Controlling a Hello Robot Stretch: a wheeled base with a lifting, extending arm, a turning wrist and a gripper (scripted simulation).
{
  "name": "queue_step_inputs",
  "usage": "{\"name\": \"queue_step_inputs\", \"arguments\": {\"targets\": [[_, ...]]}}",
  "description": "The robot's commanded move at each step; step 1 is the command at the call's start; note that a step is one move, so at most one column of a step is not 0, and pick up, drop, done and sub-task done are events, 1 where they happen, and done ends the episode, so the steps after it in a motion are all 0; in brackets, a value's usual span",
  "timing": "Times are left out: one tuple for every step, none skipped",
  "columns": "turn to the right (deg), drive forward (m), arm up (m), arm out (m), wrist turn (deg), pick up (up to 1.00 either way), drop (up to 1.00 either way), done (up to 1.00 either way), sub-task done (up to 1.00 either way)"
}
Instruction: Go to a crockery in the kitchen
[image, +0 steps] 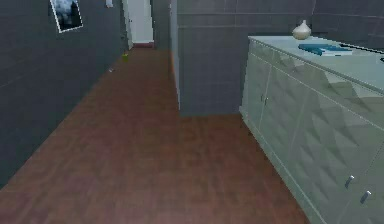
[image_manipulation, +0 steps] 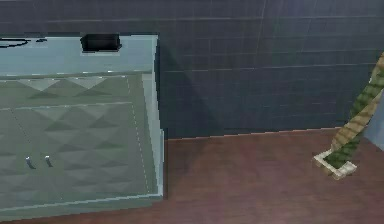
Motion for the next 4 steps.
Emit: {"name": "queue_step_inputs", "arguments": {"targets": [[0.0, 0.45, 0.00, 0.00, 0.0, 0.00, 0.00, 0.00, 0.00], [-12.0, 0.00, 0.00, 0.00, 0.0, 0.00, 0.00, 0.00, 0.00], [0.0, 1.00, 0.00, 0.00, 0.0, 0.00, 0.00, 0.00, 0.00], [0.0, 1.00, 0.00, 0.00, 0.0, 0.00, 0.00, 0.00, 0.00]]}}
